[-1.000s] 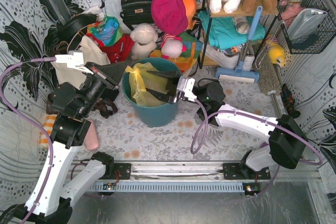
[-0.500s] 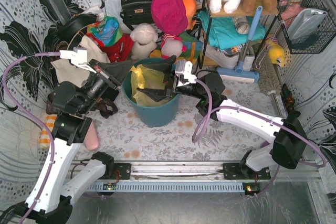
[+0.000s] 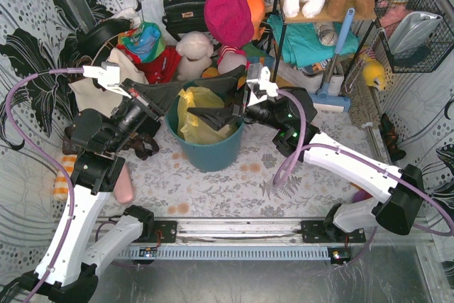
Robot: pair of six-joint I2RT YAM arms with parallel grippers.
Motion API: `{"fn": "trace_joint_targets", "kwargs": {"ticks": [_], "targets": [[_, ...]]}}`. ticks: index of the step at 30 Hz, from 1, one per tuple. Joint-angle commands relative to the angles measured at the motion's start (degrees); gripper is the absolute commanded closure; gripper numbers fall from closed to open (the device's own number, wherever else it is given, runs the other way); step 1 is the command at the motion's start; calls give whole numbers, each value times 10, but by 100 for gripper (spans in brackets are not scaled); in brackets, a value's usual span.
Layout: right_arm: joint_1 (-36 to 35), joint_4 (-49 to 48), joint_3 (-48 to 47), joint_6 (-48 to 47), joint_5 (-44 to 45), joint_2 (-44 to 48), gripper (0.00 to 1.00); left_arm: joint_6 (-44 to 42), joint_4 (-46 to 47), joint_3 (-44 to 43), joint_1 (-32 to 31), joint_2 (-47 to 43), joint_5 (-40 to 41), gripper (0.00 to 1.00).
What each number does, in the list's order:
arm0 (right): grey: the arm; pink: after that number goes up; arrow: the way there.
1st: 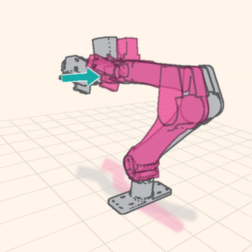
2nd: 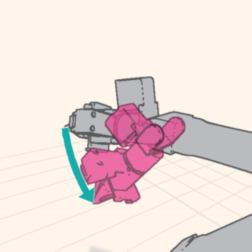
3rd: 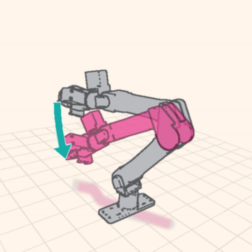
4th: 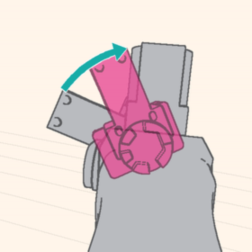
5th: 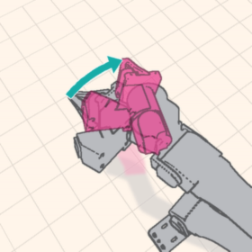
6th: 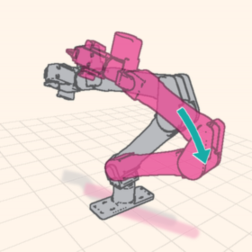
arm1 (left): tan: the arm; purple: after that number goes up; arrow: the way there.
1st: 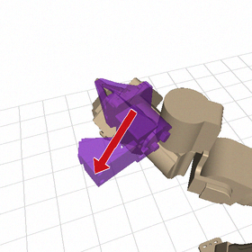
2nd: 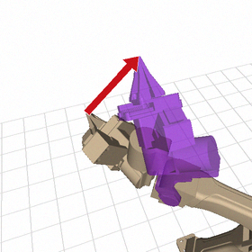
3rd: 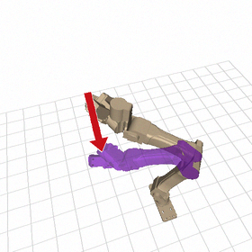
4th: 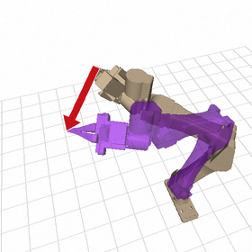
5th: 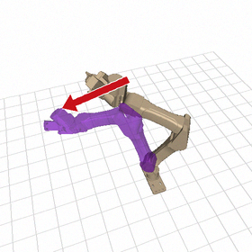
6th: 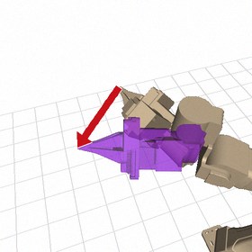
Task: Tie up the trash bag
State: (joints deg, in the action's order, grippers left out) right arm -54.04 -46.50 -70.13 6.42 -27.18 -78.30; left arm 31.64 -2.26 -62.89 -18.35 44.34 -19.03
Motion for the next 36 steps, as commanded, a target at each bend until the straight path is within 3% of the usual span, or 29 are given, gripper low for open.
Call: {"fn": "trace_joint_targets", "kwargs": {"ticks": [1, 4, 20, 25, 30, 32, 35, 36], "targets": [[-1, 72, -24, -20, 100, 9, 36, -4, 52, -14, -1, -3, -23, 100], [-1, 118, -52, -35, 105, -7, 37, -2, 59, -15, 0, 0, -33, 100], [-1, 134, -90, -42, 79, -69, 43, 4, 69, -17, -1, 2, -47, 100], [-2, 112, -82, -55, 86, -73, 62, 3, 64, -13, -1, -1, -40, 100], [-1, 111, -82, -64, 80, -72, 91, 3, 61, -11, -1, -4, -33, 100], [-2, 109, -81, -67, 78, -70, 100, 1, 50, -11, -1, -7, -15, 83], [-1, 105, -78, -70, 76, -67, 100, -3, 26, -11, 0, -16, 24, 49], [-1, 104, -77, -70, 76, -67, 100, -1, 14, -11, -1, -17, 45, 42]]}}
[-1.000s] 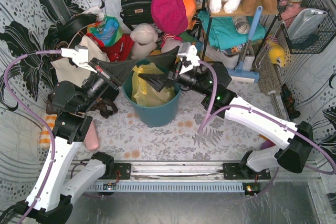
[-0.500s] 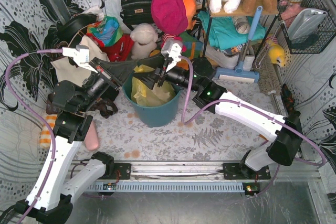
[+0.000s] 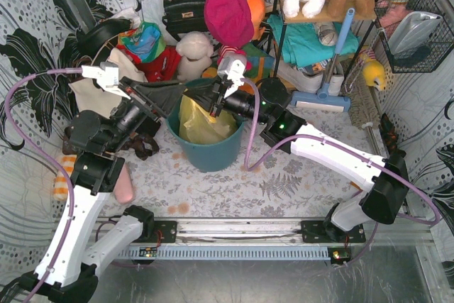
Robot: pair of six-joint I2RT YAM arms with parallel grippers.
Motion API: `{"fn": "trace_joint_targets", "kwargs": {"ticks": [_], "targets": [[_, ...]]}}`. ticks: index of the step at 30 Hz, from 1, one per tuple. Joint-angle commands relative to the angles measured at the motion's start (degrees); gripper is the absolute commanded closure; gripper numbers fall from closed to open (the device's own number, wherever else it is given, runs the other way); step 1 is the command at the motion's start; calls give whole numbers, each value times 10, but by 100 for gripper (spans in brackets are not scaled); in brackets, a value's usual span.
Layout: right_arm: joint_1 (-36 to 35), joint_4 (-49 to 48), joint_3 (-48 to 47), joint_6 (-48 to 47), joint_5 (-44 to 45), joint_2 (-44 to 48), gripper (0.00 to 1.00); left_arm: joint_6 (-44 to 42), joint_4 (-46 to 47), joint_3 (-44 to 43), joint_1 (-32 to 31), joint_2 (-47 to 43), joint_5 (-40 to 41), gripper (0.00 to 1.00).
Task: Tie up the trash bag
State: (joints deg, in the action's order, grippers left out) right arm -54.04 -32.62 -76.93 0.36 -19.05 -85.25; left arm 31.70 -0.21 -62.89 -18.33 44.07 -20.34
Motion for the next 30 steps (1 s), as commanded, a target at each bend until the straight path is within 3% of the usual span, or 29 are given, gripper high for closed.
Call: {"fn": "trace_joint_targets", "kwargs": {"ticks": [1, 4, 8, 15, 17, 21, 24, 28, 30], "targets": [[-1, -35, -9, -9, -5, 3, 100, 1, -20, -10, -1, -18, 79, 38], [-1, -36, -8, -9, -4, 4, 100, 8, -41, -2, -1, -20, 102, 32], [-2, -36, -8, -9, -4, 5, 100, 22, -3, 18, -1, -19, 20, 20], [-1, -38, -12, -2, -10, 2, 100, 23, 42, 40, -1, 2, -34, 18], [-2, -38, -13, -3, -13, 2, 100, 18, 47, 41, -1, 11, -30, 21], [-1, -38, -10, -4, -20, 3, 100, 15, 60, 42, -1, 22, -18, 43], [-1, -38, -7, -4, -20, 6, 100, 17, 68, 43, -1, 28, -13, 53], [-1, -37, -5, -6, -26, 6, 100, 24, 76, 47, -1, 29, -3, 58], [-1, -37, -6, -5, -27, 5, 100, 30, 84, 50, -1, 27, 1, 50]]}}
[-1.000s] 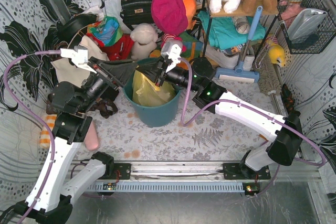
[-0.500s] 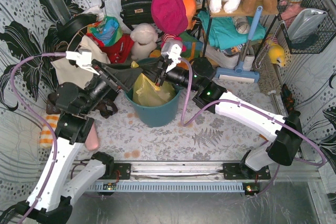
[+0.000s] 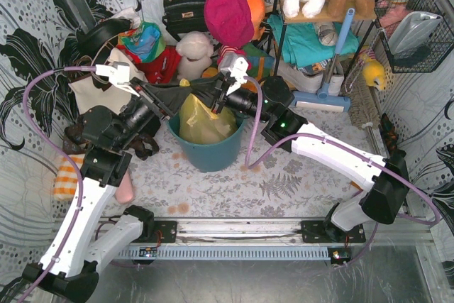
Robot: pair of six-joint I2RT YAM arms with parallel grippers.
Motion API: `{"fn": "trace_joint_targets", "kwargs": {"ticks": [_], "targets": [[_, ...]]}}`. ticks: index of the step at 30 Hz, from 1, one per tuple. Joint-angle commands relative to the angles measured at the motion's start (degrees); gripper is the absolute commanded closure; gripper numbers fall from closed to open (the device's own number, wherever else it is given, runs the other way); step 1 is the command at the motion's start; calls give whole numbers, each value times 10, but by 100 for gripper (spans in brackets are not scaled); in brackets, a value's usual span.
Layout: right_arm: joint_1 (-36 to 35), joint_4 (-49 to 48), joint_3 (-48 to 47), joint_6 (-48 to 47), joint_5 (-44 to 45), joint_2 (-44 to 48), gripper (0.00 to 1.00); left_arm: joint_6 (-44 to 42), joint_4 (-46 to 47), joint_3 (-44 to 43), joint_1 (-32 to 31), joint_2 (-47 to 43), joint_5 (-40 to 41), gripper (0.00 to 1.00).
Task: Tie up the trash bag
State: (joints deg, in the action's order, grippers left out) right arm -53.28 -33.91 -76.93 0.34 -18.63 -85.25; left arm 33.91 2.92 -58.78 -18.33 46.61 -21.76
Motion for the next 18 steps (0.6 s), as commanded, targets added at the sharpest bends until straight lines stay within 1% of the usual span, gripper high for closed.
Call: {"fn": "trace_joint_targets", "kwargs": {"ticks": [1, 2, 5, 7, 10, 13, 17, 18], "targets": [[-9, -24, -6, -5, -32, 4, 100, 10, 55, 9, -1, 1, 17, 42], [-9, -24, -5, -5, -31, 4, 100, 15, 59, 10, -1, 0, 18, 38], [-9, -25, -5, -3, -32, 4, 100, 28, 74, 15, -1, -2, 25, 36], [-9, -26, -4, -4, -32, 3, 100, 32, 84, 20, -1, -1, 24, 42], [-9, -26, -4, -3, -32, 2, 100, 44, 93, 25, -1, 5, 32, 47], [-9, -27, -3, -3, -33, 3, 100, 51, 102, 31, -1, 9, 36, 55], [-9, -26, -4, -4, -32, 4, 100, 53, 106, 33, -1, 9, 33, 67], [-9, -26, -4, -4, -33, 4, 100, 54, 107, 34, -1, 10, 33, 72]]}}
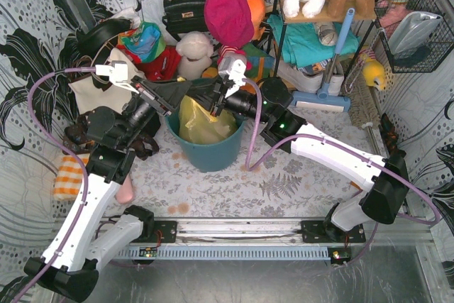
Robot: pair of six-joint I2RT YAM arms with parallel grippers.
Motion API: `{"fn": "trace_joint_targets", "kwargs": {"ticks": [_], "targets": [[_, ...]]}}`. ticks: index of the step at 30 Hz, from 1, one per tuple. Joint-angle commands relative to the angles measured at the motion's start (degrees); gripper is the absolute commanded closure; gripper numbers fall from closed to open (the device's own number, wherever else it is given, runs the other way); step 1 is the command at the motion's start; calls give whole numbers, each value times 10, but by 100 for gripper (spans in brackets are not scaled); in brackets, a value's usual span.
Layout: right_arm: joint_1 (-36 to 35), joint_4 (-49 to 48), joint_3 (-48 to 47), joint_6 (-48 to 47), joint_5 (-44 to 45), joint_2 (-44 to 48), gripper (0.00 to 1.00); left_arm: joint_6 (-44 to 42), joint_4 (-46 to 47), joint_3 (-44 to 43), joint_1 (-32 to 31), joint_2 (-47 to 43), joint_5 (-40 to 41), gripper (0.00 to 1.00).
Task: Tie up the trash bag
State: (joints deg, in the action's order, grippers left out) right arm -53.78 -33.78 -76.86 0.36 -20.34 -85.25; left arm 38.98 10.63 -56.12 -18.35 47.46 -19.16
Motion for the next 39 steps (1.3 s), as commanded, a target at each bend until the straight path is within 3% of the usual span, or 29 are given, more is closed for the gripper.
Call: {"fn": "trace_joint_targets", "kwargs": {"ticks": [1, 6, 9, 10, 13, 16, 18, 24, 30, 39], "targets": [[-4, -27, -5, -5, -16, 4, 100, 3, 31, 8, -1, 0, 7, 78], [-4, -20, -4, -5, -10, 8, 100, 1, 33, 8, -1, 2, 6, 100], [-4, 3, -5, 2, 5, 20, 97, -2, 31, 10, -1, -2, 14, 100], [-4, 13, -4, 7, 13, 30, 90, -4, 30, 11, -1, -3, 16, 100], [-4, 54, 1, 29, 38, 61, 51, -5, 32, 18, -1, -7, 25, 100], [-4, 137, -10, 70, 95, 91, 37, -4, 36, 23, -1, -8, 29, 100], [-4, 213, -26, 99, 128, 101, 33, -5, 36, 23, -1, -6, 28, 100], [-4, 418, -102, 184, 142, 87, 30, -6, 37, 25, -1, -2, 26, 100], [-4, 480, -144, 242, 86, 54, 33, -11, 27, 26, -1, -1, 28, 100], [-4, 489, -161, 255, 95, 43, 59, -10, 25, 26, -1, -5, 26, 100]]}}
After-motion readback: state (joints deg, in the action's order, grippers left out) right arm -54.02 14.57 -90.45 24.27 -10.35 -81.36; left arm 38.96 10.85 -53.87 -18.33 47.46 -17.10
